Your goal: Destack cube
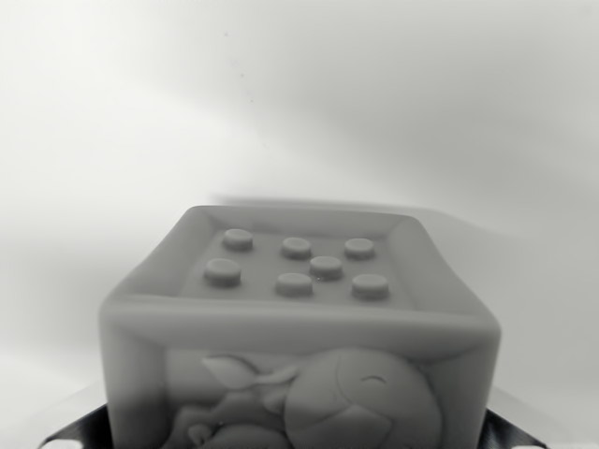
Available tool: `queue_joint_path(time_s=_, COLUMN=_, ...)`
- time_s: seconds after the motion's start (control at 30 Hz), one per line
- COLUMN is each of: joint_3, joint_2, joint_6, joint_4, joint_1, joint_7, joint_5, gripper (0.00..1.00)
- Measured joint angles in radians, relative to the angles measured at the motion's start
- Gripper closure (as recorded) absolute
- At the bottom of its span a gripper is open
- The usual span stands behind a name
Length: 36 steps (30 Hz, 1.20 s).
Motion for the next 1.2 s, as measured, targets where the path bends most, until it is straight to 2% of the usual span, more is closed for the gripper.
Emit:
queue_joint_path(time_s=0.47, joint_3=0.005, joint_2=0.028, joint_6=0.021, joint_4=0.009, joint_1=-0.005, joint_7=0.000, joint_5=0.000, gripper=1.00)
queue_joint_path(time_s=0.5, joint_3=0.005, joint_2=0.028, joint_6=0.021, joint_4=0.009, joint_1=-0.005, joint_7=0.000, joint_5=0.000, gripper=0.00)
queue_joint_path(time_s=1.2, joint_3=0.005, joint_2=0.029, joint_6=0.022, joint_4=0.010, joint_1=-0.005, joint_7=0.000, joint_5=0.000, gripper=0.00)
